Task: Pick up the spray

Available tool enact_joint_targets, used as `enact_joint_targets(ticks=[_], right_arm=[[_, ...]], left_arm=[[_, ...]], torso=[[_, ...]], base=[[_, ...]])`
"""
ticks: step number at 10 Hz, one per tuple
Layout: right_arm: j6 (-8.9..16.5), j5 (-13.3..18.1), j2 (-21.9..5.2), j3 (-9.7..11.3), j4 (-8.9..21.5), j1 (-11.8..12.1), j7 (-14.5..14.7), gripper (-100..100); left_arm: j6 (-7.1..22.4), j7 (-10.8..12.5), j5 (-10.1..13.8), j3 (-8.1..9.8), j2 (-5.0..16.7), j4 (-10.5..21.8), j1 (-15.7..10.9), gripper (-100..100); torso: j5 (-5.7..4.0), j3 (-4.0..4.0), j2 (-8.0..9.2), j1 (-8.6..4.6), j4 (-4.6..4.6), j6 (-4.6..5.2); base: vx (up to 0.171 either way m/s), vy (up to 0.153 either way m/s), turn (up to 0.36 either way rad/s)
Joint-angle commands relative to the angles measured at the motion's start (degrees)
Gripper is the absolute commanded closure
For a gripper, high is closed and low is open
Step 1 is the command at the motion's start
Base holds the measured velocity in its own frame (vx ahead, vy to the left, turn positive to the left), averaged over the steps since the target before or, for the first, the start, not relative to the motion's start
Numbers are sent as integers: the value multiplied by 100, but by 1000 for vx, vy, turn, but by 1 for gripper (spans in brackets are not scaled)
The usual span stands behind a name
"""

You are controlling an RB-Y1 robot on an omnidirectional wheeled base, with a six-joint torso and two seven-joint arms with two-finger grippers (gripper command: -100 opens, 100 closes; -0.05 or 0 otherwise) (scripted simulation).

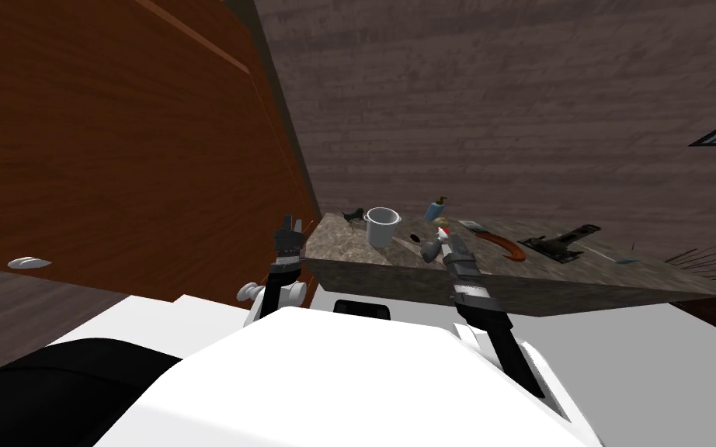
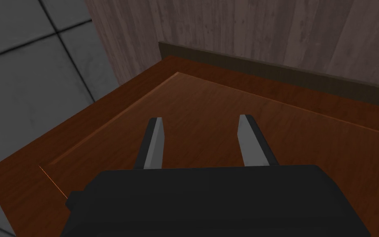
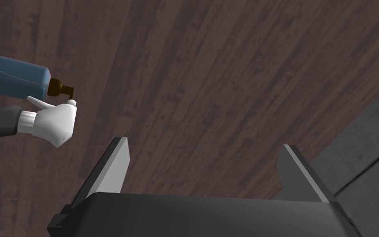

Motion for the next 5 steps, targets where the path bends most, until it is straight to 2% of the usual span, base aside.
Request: enact_joint_targets(ticks=[1, 4, 5], right_arm=[[231, 110, -144, -90, 65, 165, 92, -100], [639, 313, -413, -262, 210, 461, 253, -100], [639, 313, -413, -262, 210, 461, 253, -100]], left_arm=[[0, 0, 0, 0, 0, 0, 0, 0], [0, 0, 0, 0, 0, 0, 0, 0], [0, 0, 0, 0, 0, 0, 0, 0]], torso=[[0, 0, 0, 0, 0, 0], [-1, 2, 3, -4, 1, 0], [-1, 3, 5, -3, 1, 0]], base=[[-24, -9, 147], [-28, -14, 141], [-18, -10, 35]])
